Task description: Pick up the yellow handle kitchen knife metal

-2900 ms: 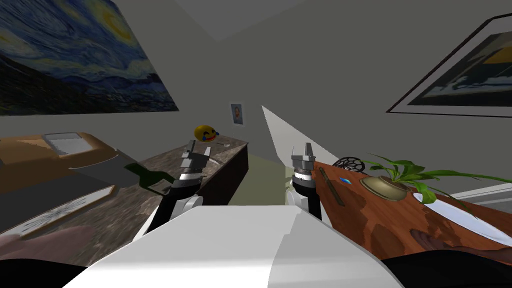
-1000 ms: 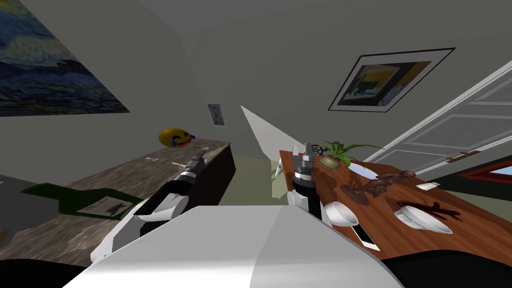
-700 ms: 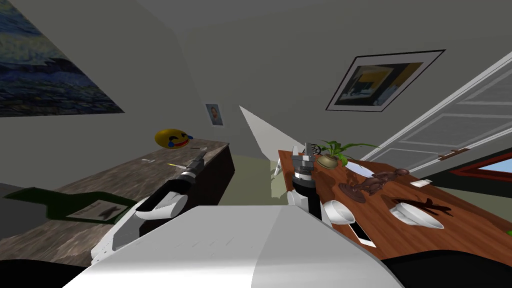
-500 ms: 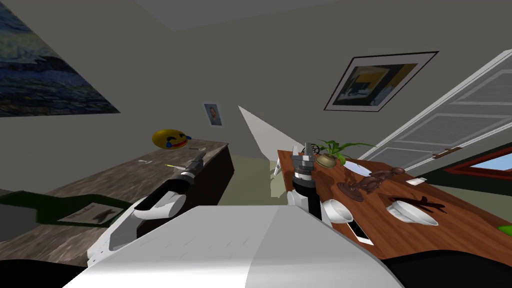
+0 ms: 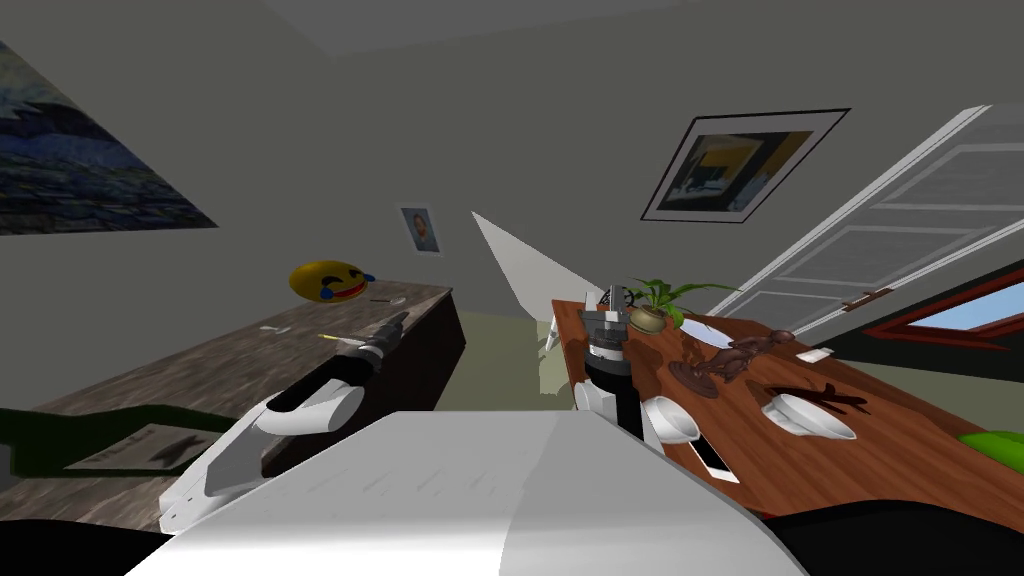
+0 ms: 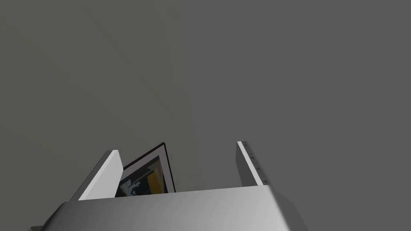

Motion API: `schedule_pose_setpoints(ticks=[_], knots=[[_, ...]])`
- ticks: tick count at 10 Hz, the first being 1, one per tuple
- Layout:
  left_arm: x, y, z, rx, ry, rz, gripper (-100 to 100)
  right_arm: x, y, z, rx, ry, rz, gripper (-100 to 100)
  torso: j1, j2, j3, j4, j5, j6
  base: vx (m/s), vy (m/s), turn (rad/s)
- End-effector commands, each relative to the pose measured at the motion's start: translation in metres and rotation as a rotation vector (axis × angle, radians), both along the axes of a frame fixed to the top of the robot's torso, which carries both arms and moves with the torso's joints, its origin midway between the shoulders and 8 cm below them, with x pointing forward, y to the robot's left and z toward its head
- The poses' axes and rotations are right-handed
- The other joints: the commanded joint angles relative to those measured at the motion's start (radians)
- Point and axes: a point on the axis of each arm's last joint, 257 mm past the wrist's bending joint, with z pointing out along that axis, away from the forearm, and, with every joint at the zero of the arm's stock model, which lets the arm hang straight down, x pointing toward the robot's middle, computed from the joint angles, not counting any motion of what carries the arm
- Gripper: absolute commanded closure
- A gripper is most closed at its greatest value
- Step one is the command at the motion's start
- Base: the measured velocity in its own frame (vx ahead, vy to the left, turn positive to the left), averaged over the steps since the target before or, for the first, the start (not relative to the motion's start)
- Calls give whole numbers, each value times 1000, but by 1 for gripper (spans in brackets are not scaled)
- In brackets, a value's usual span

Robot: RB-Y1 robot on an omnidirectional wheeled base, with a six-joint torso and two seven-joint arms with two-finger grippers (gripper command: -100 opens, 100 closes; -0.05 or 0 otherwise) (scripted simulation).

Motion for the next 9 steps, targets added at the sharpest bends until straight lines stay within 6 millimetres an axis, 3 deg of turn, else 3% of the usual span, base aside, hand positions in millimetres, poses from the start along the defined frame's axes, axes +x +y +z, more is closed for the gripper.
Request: schedule_pose_setpoints(ticks=[1,3,6,8,9], knots=[[-2,7,-10,10,48,12,-100,0,0,0,0,0,0,0,0,0,0,0,0,0,27,-2,-38],[-4,8,-17,7,77,19,-100,0,0,0,0,0,0,0,0,1,0,0,0,0,6,1,2],[-11,38,-41,42,199,48,-100,0,0,0,0,0,0,0,1,0,0,0,0,0,35,8,-52],[-18,41,-53,35,252,59,-100,0,0,0,0,0,0,0,1,-1,-1,0,0,0,26,14,-14],[-20,54,-58,51,291,67,-100,0,0,0,0,0,0,0,1,0,0,0,0,0,32,18,-38]])
